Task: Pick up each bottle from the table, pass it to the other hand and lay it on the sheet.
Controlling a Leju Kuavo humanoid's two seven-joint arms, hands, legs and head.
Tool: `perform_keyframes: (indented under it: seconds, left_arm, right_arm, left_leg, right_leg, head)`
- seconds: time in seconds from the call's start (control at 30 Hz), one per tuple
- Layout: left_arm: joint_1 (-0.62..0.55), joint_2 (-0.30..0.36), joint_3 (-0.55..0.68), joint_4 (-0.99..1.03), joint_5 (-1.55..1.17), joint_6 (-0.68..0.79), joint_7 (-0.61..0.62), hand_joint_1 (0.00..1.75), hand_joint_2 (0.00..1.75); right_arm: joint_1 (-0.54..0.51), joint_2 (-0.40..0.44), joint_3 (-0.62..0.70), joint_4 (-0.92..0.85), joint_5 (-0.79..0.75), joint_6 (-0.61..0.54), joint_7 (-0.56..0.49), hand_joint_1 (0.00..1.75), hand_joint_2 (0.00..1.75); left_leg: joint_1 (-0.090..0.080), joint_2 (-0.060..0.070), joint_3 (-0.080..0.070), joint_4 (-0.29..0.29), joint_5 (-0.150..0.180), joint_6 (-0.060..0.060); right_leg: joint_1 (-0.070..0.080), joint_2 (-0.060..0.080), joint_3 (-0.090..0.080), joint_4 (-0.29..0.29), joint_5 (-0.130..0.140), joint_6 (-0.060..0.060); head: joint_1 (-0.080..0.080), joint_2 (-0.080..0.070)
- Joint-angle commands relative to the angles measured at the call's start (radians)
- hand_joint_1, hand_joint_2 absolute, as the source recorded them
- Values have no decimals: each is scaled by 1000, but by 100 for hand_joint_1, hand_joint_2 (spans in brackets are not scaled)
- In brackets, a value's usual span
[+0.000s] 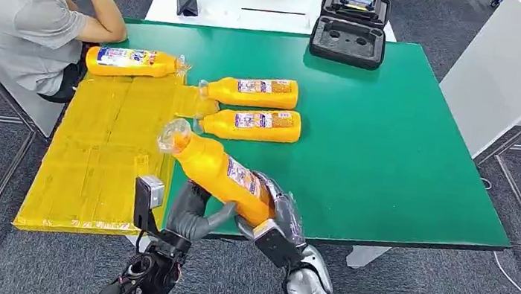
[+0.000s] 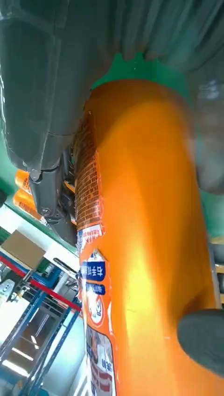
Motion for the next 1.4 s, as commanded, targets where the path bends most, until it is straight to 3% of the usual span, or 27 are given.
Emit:
perform_keyframes:
  seconds: [0.03,0.57,0.6,0.63,1.0,1.03,1.4]
  left_arm:
    - [-25,12,-13,60,-18,9,-14,175,175]
    - [-48,12,-15,96,-13,-2,-41,175,175]
    - [-50,12,-13,96,-11,-1,-42,175,175]
    - [-49,13,-12,96,-10,-1,-43,175,175]
    - [-26,35,13,52,-16,44,-57,175,175]
    - [-21,38,20,41,-16,44,-57,175,175]
    - [-15,38,25,27,-18,35,-56,175,175]
  right_arm:
    - [-24,-3,48,52,-4,4,1,175,175]
    - [-32,-3,99,111,27,-5,1,175,175]
    - [-31,-2,100,116,28,-6,1,127,175]
    - [-32,0,97,121,26,-5,1,2,175]
    - [4,-9,25,72,-12,-22,1,0,175]
    - [12,-13,15,57,-16,-19,1,0,0]
    - [38,-21,-15,15,-13,-20,1,0,0]
  left_leg:
    - [0,1,3,-1,0,0]
    - [0,0,3,-1,0,0]
    - [0,1,6,-2,-1,-1]
    - [0,0,3,-1,-1,0]
    - [0,0,5,-2,-1,0]
    - [0,0,3,-1,-1,0]
    - [0,1,3,-1,-1,0]
  right_leg:
    - [0,0,2,-1,0,0]
    - [0,-1,3,-1,0,0]
    - [0,-1,5,-2,-1,0]
    - [0,-1,3,-1,-1,0]
    - [0,-1,5,-2,-1,0]
    - [0,-1,3,-1,-1,0]
    - [0,-1,3,-1,-1,0]
  head:
    - [0,0]
    - [0,0]
    - [0,0]
    - [0,0]
    - [0,0]
    - [0,0]
    - [0,0]
